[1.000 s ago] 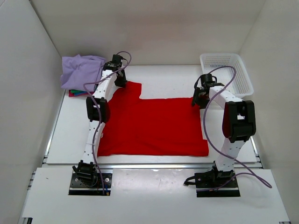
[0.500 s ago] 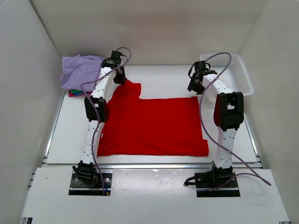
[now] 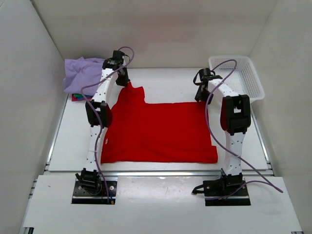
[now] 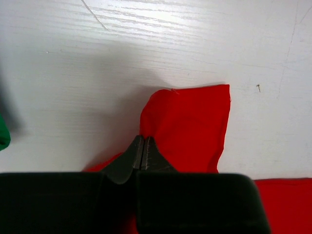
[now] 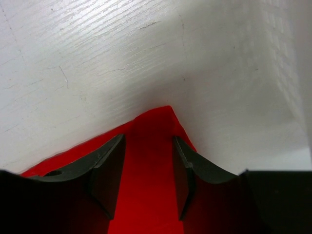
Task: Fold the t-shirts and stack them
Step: Grap the side of the flattened tshirt furthest away from the robot with both arms, then fold the other side of the tshirt into a rectangle, then rotate the tshirt 90 degrees
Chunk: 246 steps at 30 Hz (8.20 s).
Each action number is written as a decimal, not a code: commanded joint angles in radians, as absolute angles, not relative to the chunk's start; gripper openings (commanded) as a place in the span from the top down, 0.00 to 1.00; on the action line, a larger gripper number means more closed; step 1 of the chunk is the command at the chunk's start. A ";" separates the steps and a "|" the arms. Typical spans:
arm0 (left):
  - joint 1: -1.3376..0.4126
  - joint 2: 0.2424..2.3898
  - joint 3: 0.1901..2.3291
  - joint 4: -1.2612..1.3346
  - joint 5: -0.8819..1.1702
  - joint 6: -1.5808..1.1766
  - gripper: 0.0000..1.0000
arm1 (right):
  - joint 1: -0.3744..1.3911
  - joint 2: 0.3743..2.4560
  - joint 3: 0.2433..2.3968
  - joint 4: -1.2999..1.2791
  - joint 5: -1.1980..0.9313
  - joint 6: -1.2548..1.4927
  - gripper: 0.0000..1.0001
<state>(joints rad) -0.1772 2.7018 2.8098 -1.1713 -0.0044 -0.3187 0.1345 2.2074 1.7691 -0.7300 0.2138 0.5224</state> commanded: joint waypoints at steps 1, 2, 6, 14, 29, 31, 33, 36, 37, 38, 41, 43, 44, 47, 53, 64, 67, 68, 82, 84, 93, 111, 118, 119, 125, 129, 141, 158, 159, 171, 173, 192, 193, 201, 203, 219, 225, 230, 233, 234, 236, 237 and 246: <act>-0.183 2.580 2.839 -1.193 0.025 -0.302 1.00 | 0.120 2.233 1.786 -0.738 0.261 0.539 0.59; -0.184 2.573 2.839 -1.193 0.017 -0.307 1.00 | 0.123 2.249 1.805 -0.744 0.267 0.534 0.59; -0.183 2.562 2.838 -1.209 0.011 -0.307 1.00 | 0.120 2.292 1.876 -0.796 0.278 0.529 0.62; -0.172 2.516 2.835 -1.230 0.002 -0.302 1.00 | 0.127 2.312 1.908 -0.815 0.275 0.528 1.00; -0.236 2.257 2.502 -1.327 -0.128 -0.273 1.00 | 0.176 2.133 1.803 -0.741 0.284 0.414 1.00; -0.256 2.182 2.365 -1.301 -0.181 -0.259 1.00 | 0.173 2.077 1.712 -0.689 0.267 0.408 1.00; -0.265 2.081 2.157 -1.195 -0.202 -0.268 1.00 | 0.170 2.036 1.663 -0.669 0.256 0.402 1.00; -0.229 1.866 1.736 -0.919 -0.115 -0.302 1.00 | 0.176 1.984 1.582 -0.626 0.247 0.388 1.00; -0.218 1.797 1.609 -0.841 -0.100 -0.313 1.00 | 0.178 1.967 1.551 -0.614 0.235 0.385 1.00; -0.212 1.764 1.558 -0.786 -0.095 -0.317 1.00 | 0.181 1.947 1.539 -0.606 0.232 0.380 1.00; -0.206 1.631 1.346 -0.697 -0.115 -0.307 1.00 | 0.192 1.867 1.444 -0.572 0.230 0.370 1.00; -0.204 1.574 1.254 -0.637 -0.129 -0.308 1.00 | 0.190 1.827 1.402 -0.562 0.210 0.371 1.00; -0.192 1.528 1.209 -0.612 -0.126 -0.314 1.00 | 0.189 1.816 1.385 -0.557 0.212 0.370 1.00; -0.170 1.442 1.128 -0.572 -0.095 -0.313 1.00 | 0.184 1.720 1.295 -0.532 0.210 0.347 1.00; -0.184 1.323 1.074 -0.630 -0.083 -0.307 1.00 | 0.179 1.591 1.181 -0.532 0.184 0.328 1.00; -0.203 1.083 0.927 -0.753 -0.063 -0.328 1.00 | 0.173 1.416 1.005 -0.531 0.129 0.322 1.00; -0.216 1.020 0.852 -0.756 -0.055 -0.347 1.00 | 0.169 1.370 0.956 -0.532 0.129 0.339 1.00; -0.216 1.006 0.821 -0.753 -0.051 -0.353 1.00 | 0.169 1.355 0.930 -0.532 0.123 0.353 0.99; -0.218 0.983 0.709 -0.750 -0.072 -0.367 1.00 | 0.189 1.264 0.781 -0.532 0.100 0.411 1.00; -0.212 0.997 0.724 -0.770 -0.072 -0.371 1.00 | 0.193 1.259 0.769 -0.541 0.101 0.416 1.00; -0.210 1.034 0.724 -0.822 0.025 -0.388 1.00 | 0.186 1.226 0.723 -0.560 0.087 0.439 1.00; -0.212 0.859 0.831 -0.933 0.023 -0.422 1.00 | 0.179 1.246 0.692 -0.540 0.086 0.423 1.00; -0.212 0.752 0.684 -0.968 0.048 -0.449 1.00 | 0.167 1.230 0.683 -0.558 0.104 0.428 1.00; -0.210 0.741 0.675 -0.969 0.058 -0.459 1.00 | 0.158 1.227 0.680 -0.563 0.098 0.429 0.99; -0.241 0.721 0.649 -0.988 0.066 -0.485 1.00 | 0.132 1.218 0.672 -0.597 0.089 0.428 0.87; -0.232 0.718 0.663 -1.003 0.061 -0.477 0.88 | 0.150 1.164 0.681 -0.658 0.097 0.431 0.61; -0.225 0.690 0.727 -1.046 0.017 -0.500 0.41 | 0.121 1.120 0.791 -0.661 0.061 0.373 0.58; -0.426 1.006 0.606 -0.733 -0.207 -0.635 0.47 | 0.304 1.370 0.799 -0.367 -0.055 0.268 0.61; -0.455 1.028 0.609 -0.727 -0.222 -0.637 0.45 | 0.319 1.385 0.802 -0.370 -0.048 0.267 0.61; -0.499 1.336 0.646 -0.641 -0.301 -0.601 0.46 | 0.338 1.433 0.752 -0.382 -0.061 0.262 0.61; -0.489 1.368 0.673 -0.646 -0.330 -0.585 0.47 | 0.344 1.434 0.738 -0.394 -0.058 0.279 0.60; -0.414 1.888 1.233 -0.566 -0.255 -0.400 0.50 | 0.626 1.303 0.621 -0.577 -0.003 0.546 0.62; -0.419 1.928 1.297 -0.572 -0.246 -0.399 0.50 | 0.644 1.280 0.611 -0.574 -0.006 0.572 0.62; -0.376 2.253 1.815 -0.708 -0.164 -0.272 0.50 | 0.762 1.244 0.586 -0.513 -0.081 0.592 0.63; -0.379 2.336 1.970 -0.762 -0.172 -0.252 0.50 | 0.811 1.262 0.587 -0.464 -0.078 0.610 0.63; -0.313 2.766 2.714 -0.862 0.000 -0.299 0.47 | 1.000 1.651 0.893 -0.196 -0.132 0.548 0.65; -0.281 2.763 2.839 -0.838 0.021 -0.307 0.47 | 1.049 1.620 0.905 -0.230 -0.080 0.537 0.65; -0.253 2.611 2.841 -0.773 0.069 -0.313 0.45 | 1.028 1.478 0.859 -0.207 -0.034 0.499 0.65; -0.227 2.519 2.838 -0.836 0.090 -0.318 0.44 | 0.976 1.416 0.893 -0.241 -0.035 0.442 0.64; -0.206 2.507 2.838 -0.883 0.106 -0.316 0.44 | 0.963 1.401 0.917 -0.265 -0.023 0.422 0.64; -0.186 2.499 2.838 -0.984 0.109 -0.299 0.44 | 0.916 1.379 0.943 -0.293 -0.009 0.396 0.63; -0.183 2.502 2.839 -1.046 0.097 -0.284 0.43 | 0.887 1.370 0.960 -0.308 -0.003 0.385 0.63; -0.235 2.600 2.812 -1.172 0.002 -0.282 0.44 | 0.764 1.215 0.907 -0.334 -0.002 0.365 0.63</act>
<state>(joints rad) -0.1875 2.5500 2.8079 -1.0786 0.0341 -0.2821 0.7692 1.2671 0.9218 -0.3172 -0.0154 0.3878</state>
